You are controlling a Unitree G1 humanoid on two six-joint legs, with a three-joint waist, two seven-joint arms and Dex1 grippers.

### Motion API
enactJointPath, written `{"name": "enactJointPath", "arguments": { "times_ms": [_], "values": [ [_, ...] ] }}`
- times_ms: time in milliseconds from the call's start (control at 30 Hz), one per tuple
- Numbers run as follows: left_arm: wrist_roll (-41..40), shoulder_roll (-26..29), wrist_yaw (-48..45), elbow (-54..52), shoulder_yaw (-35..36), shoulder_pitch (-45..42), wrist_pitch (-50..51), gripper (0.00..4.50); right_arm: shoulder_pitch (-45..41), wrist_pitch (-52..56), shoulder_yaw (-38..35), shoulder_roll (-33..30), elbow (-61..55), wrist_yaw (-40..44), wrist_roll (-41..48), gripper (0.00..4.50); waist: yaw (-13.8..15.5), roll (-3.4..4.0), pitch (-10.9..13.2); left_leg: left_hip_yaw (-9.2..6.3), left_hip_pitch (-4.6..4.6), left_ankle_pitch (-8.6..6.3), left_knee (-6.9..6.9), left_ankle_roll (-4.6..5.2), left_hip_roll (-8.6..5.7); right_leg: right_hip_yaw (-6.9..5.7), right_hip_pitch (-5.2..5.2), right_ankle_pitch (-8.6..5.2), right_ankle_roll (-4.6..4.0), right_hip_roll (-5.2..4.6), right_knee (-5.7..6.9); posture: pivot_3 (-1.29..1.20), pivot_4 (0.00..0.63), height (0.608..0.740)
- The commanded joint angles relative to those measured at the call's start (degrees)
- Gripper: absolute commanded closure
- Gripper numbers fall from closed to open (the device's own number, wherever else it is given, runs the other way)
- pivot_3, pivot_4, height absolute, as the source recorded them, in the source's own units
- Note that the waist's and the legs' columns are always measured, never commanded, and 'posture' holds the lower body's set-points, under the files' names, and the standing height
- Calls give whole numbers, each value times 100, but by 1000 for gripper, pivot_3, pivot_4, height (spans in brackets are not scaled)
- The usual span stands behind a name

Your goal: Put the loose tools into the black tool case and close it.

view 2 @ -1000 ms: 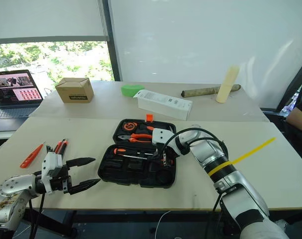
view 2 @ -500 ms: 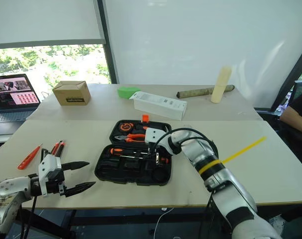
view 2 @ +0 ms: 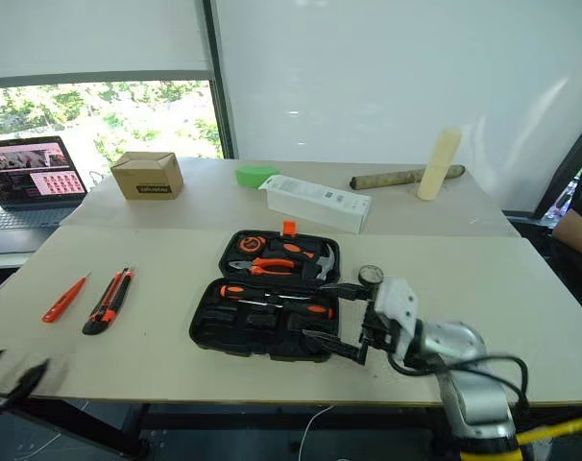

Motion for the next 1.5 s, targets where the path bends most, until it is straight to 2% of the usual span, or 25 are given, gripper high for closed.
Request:
{"name": "enactJointPath", "arguments": {
  "times_ms": [33,200,333,400,600,800,900,1000,1167,1200,1300,1333,1400,1500],
  "values": [
    [-390,181,218,-176,66,-342,598,0,-97,-147,-279,-94,-220,-88,485,33,24,-2,0,0,-1,3,1,-2,0,0,1,0,0,-1,0,0,150,740],
    [-310,993,293,229,-420,-1445,1666,0,-368,-205,-170,-138,-310,-285,535,33,113,-38,3,-4,6,32,3,-41,24,-5,-2,-12,-14,24,11,0,150,740],
    [270,1726,518,1076,-1367,-2924,2487,0,-586,16,47,-190,-446,-380,656,33,122,-54,-2,-2,11,38,1,-46,25,-7,-9,10,-38,30,40,0,150,740],
    [665,1980,522,1822,-1900,-3754,2664,0,-667,89,161,-223,-507,-400,696,33,111,-53,-1,-1,11,37,-2,-46,20,-6,-10,9,-39,32,44,0,150,740],
    [1608,2084,234,3658,-3029,-5380,2487,0,-816,133,323,-255,-549,-563,694,33,-19,-57,-2,27,6,58,-33,-87,-11,-4,-13,4,-33,38,42,0,150,740],
    [2096,1964,179,4770,-3465,-6216,2271,0,-735,66,348,-303,-614,-699,633,33,-9,-62,0,33,-18,58,-43,-88,-26,-9,-25,-8,-14,29,37,0,150,740],
    [2127,1924,84,5011,-3444,-6431,2308,704,-690,40,326,-329,-645,-776,602,0,-9,-63,0,32,-17,55,-41,-82,-32,-8,-20,-11,-7,20,38,0,150,740],
    [2202,1933,2,5111,-3471,-6503,2319,1998,-644,5,309,-364,-667,-829,588,0,4,-63,0,29,-13,52,-40,-77,-33,-9,-14,-13,-5,16,40,0,150,740],
    [2169,2072,-222,5108,-3369,-6397,2263,3801,-546,-31,264,-436,-708,-856,617,0,9,-63,0,19,-11,52,-38,-76,-34,-8,-14,-13,-4,14,42,0,150,740],
    [2127,2102,-290,5089,-3314,-6363,2169,4033,-522,-35,246,-456,-718,-853,629,0,8,-63,0,17,-12,52,-38,-76,-33,-8,-14,-13,-4,14,42,0,150,740],
    [1912,2152,-594,4985,-3059,-6291,1722,4034,-457,-41,191,-518,-740,-838,659,0,-1,-64,1,10,-12,51,-38,-75,-33,-7,-14,-13,-4,14,44,0,150,740],
    [1751,2148,-816,4859,-2878,-6303,1238,4034,-436,-35,155,-555,-739,-826,679,0,-1,-66,1,9,-12,51,-38,-75,-31,-8,-15,-13,-4,15,44,0,150,740],
    [1379,2007,-1832,4241,-2722,-6497,586,4034,-398,7,50,-666,-733,-788,737,0,15,-100,21,9,-16,52,-37,-76,-30,-10,-17,-13,-4,16,44,0,150,740],
    [1242,1730,-3340,3126,-3213,-6372,289,4034,-339,47,-63,-814,-744,-748,836,0,117,-112,29,7,-47,53,-6,-79,-21,-38,-23,-10,-8,12,45,0,150,740]
  ]
}}
